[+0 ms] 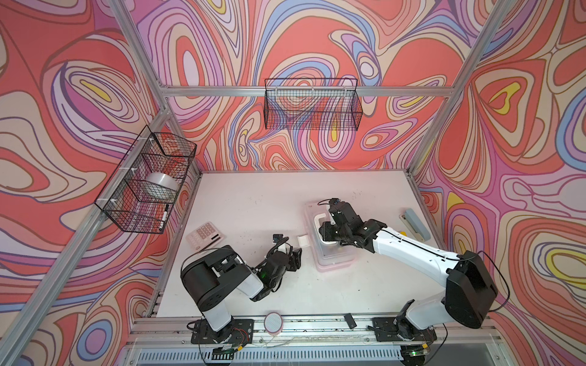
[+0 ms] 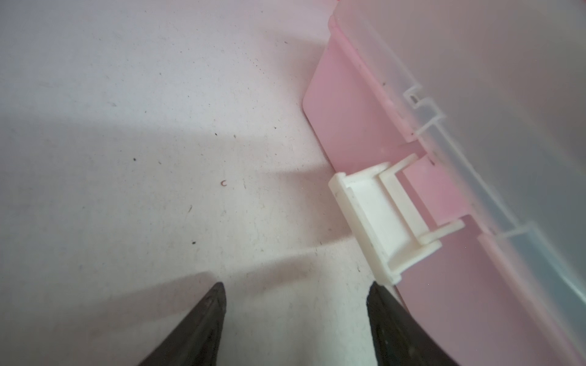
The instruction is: Pack the tool kit
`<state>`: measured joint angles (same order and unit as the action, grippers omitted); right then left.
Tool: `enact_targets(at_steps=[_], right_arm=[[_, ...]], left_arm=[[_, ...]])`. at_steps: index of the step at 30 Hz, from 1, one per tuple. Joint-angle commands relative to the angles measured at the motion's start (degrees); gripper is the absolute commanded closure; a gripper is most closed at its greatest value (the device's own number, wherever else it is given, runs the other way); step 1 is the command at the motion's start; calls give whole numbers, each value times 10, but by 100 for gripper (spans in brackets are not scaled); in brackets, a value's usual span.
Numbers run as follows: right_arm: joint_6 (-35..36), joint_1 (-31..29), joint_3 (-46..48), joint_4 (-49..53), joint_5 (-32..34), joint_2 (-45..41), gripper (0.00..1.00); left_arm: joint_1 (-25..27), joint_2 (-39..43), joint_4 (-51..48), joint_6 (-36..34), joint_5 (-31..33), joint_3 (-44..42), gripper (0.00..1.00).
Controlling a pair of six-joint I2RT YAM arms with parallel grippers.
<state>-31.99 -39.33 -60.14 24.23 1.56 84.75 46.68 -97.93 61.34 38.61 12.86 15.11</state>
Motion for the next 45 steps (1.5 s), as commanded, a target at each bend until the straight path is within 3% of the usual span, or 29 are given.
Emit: enact_targets(at_steps=[1,9,23,27,35,45], right_arm=[[5,3,10,28,-8,16,70],[6,3,5,33,-4,16,70],[5,2,4,28,-12,18,70],[6,2,1,27,-11,18,70],[6,2,5,31,-6,14,70],[7,3,8,29,-3,17,70]], left_arm=[[-14,-24,41,36,-72,-41,33],[-37,2,68,76,-138,-55,33],[-77,117,-86,89,-193,14,34],[-96,102,-104,91,-214,37,35],[-120,29,-22,133,-286,54,46],[-123,-9,15,155,-309,70,54]])
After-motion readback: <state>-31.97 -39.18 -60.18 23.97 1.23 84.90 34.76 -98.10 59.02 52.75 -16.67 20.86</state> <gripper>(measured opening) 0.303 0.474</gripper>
